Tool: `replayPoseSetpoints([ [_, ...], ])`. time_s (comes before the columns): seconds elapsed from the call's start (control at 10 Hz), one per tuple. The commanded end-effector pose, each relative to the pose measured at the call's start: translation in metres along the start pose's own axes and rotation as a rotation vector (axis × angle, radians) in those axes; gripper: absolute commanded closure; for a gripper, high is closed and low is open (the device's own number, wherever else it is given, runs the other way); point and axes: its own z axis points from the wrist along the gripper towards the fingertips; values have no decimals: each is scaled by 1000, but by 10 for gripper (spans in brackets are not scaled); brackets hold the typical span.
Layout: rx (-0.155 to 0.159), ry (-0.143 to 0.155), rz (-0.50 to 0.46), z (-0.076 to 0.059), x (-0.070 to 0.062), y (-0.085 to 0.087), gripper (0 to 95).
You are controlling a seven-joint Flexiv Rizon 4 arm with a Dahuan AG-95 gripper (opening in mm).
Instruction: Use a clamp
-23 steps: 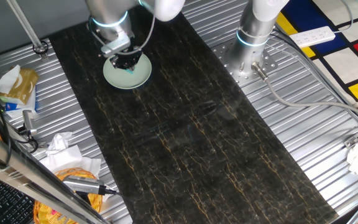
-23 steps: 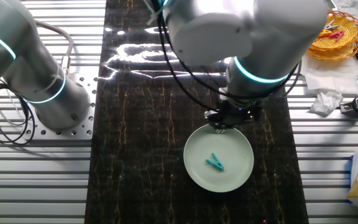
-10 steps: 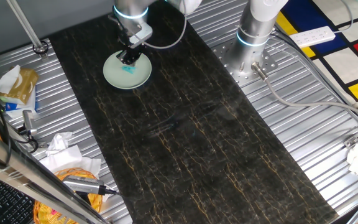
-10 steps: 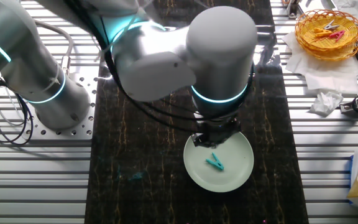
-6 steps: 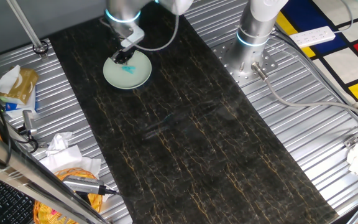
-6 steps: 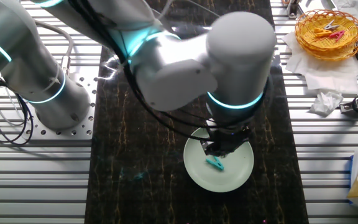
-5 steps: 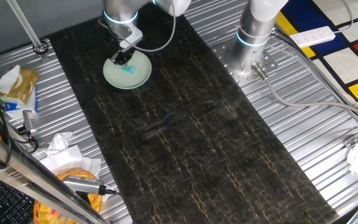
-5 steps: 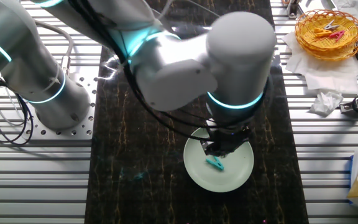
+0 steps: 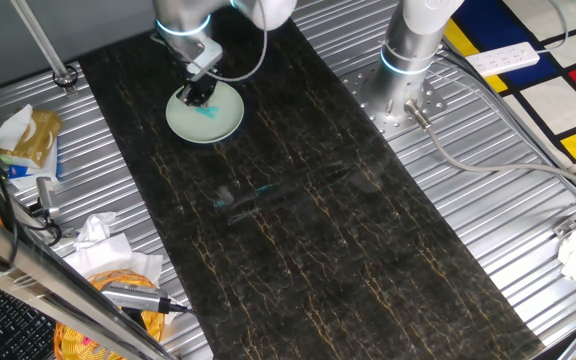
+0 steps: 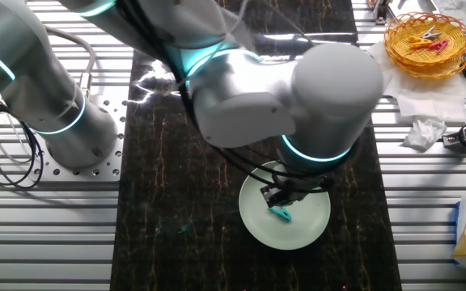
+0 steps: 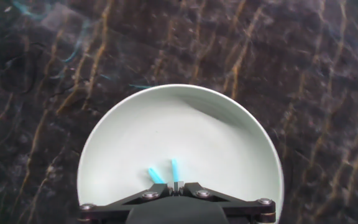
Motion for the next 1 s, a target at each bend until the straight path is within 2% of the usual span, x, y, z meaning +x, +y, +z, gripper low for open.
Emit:
replayPoseSetpoints([
  [0.1, -16, 65, 4, 4, -2, 7, 950],
  [0.3, -18, 62, -8, 4, -2, 12, 950],
  [0.7, -21, 83, -5, 7, -1, 15, 950],
  [1.0, -24, 82, -34, 12, 0, 16, 950],
])
